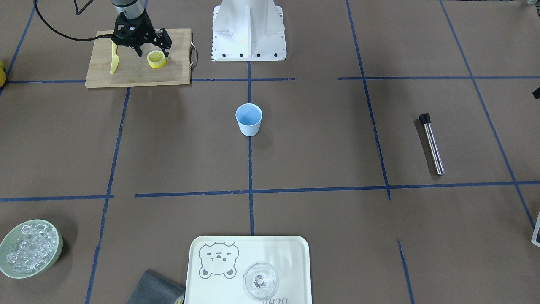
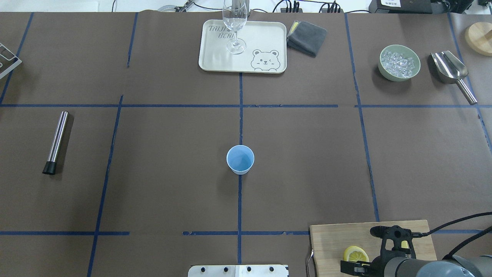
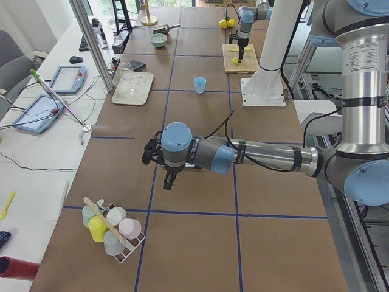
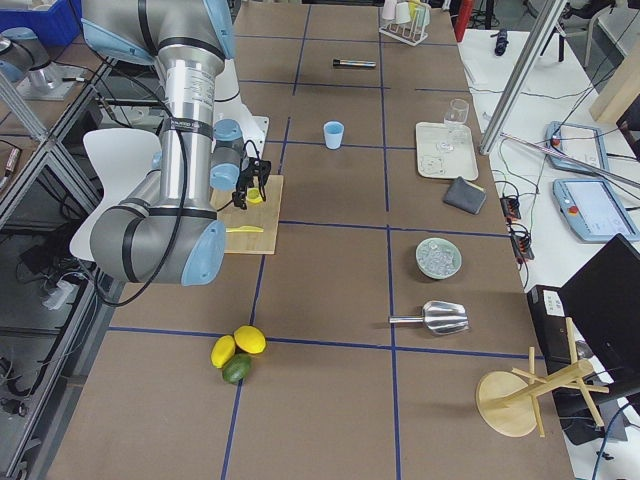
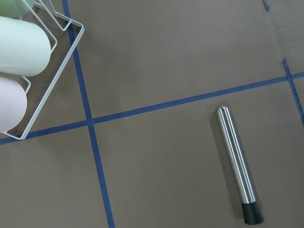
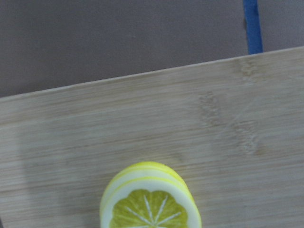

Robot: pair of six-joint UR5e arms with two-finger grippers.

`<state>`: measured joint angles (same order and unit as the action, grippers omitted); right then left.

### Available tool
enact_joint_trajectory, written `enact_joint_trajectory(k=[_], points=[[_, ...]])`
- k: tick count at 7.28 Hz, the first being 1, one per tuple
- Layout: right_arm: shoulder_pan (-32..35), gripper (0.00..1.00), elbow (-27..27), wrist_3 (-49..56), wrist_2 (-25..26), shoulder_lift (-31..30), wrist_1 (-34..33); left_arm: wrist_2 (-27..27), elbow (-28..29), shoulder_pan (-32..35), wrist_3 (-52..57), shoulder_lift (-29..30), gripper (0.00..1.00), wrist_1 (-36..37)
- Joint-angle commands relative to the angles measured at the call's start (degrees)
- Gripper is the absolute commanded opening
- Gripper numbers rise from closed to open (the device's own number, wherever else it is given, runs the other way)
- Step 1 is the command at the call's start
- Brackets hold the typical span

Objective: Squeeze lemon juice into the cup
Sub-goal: 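Lower the right gripper and pinch the stacked lemon slices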

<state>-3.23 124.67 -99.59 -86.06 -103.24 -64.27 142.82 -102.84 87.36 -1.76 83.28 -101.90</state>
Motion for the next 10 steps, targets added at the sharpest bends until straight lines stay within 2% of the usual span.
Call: enact_joint_trajectory(k=[1,3,4,5,7,9,10], points=[[-0.02,0.96,0.05,0.01,0.02,0.32,-0.07,0.0,-0.61,0.0,0.0,-0.57,1.0,0.03],[0.06,0.86,0.05,0.01,0.02,0.32,-0.07,0.0,-0.7,0.09,0.0,-0.57,1.0,0.03],[0.15,0.75,0.05,0.01,0.02,0.41,-0.07,0.0,-0.7,0.09,0.0,-0.66,1.0,0.03],[0.67,0.71,0.05,0.01,0.02,0.41,-0.07,0.0,-0.7,0.09,0.0,-0.57,1.0,0.03],[1.29,0.72,0.05,0.1,-0.07,0.41,-0.07,0.0,-0.96,0.09,0.0,-1.01,1.0,-0.05],[2.52,0.81,0.05,0.19,-0.07,0.24,-0.24,0.0,-1.57,0.09,0.0,-1.8,1.0,0.03],[3.22,0.81,0.14,0.19,-0.07,0.24,-0.16,0.0,-1.58,0.09,0.0,-1.89,1.0,-0.05]])
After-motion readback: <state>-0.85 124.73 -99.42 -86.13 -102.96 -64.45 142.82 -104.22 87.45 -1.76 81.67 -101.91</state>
